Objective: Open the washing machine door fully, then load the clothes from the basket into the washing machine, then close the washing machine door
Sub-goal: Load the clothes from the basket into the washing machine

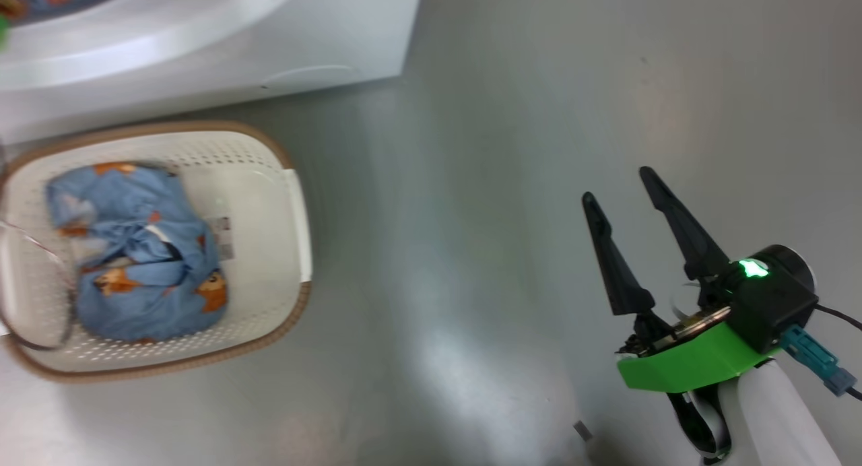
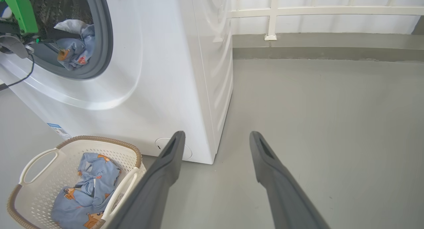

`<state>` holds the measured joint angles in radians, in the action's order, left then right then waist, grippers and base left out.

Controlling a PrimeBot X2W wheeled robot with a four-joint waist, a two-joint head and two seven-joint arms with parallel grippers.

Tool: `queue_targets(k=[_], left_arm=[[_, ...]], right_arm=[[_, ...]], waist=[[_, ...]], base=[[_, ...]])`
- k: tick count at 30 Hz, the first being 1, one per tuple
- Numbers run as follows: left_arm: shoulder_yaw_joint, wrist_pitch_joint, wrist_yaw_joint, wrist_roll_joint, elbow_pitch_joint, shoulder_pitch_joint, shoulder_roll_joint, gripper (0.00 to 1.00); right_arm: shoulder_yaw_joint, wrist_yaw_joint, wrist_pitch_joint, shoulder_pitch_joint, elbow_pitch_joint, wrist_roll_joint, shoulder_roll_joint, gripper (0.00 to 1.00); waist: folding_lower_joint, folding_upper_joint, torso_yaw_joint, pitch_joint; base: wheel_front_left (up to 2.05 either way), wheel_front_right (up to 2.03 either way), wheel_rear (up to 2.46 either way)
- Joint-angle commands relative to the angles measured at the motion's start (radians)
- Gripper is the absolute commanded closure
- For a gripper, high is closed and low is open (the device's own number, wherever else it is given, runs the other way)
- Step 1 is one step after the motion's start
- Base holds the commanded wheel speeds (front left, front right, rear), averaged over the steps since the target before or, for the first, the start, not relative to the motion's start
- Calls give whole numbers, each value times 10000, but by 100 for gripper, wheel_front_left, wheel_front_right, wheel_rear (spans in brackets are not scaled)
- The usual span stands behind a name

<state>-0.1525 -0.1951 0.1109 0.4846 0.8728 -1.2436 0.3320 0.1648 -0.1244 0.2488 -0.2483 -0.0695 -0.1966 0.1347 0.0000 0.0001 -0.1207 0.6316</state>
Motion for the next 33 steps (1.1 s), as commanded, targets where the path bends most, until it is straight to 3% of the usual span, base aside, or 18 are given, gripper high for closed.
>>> queue_targets(k=[1, 7, 14, 15, 17, 33], left_arm=[[216, -98, -78, -13, -172, -405, 708, 100], [359, 49, -630, -189, -225, -1172, 1197, 100], [483, 1515, -1090, -444, -420, -1803, 1368, 100], [537, 1691, -1141, -407, -377, -1848, 1328, 71], [481, 1883, -1126, -431, -229, -1888, 1263, 0], [123, 2996, -955, -549, 802, -1924, 1074, 0]], right_arm=[[323, -63, 104, -3, -158, -126, -4, 0], [468, -63, 125, -217, -60, -243, -55, 0], [418, -63, 128, -248, -101, -296, -86, 0], [411, -63, 128, -262, -105, -303, -83, 0], [399, -63, 128, -293, -107, -312, -79, 0], [271, -63, 129, -437, -140, -263, 2, 0]], waist=[[0, -1, -488, 486], [0, -1, -835, 707], [0, -1, -970, 929], [0, -1, -967, 954], [0, -1, -949, 994], [0, -1, -665, 949]], base=[[0, 0, 0], [0, 0, 0], [0, 0, 0], [0, 0, 0], [0, 0, 0], [0, 0, 0]])
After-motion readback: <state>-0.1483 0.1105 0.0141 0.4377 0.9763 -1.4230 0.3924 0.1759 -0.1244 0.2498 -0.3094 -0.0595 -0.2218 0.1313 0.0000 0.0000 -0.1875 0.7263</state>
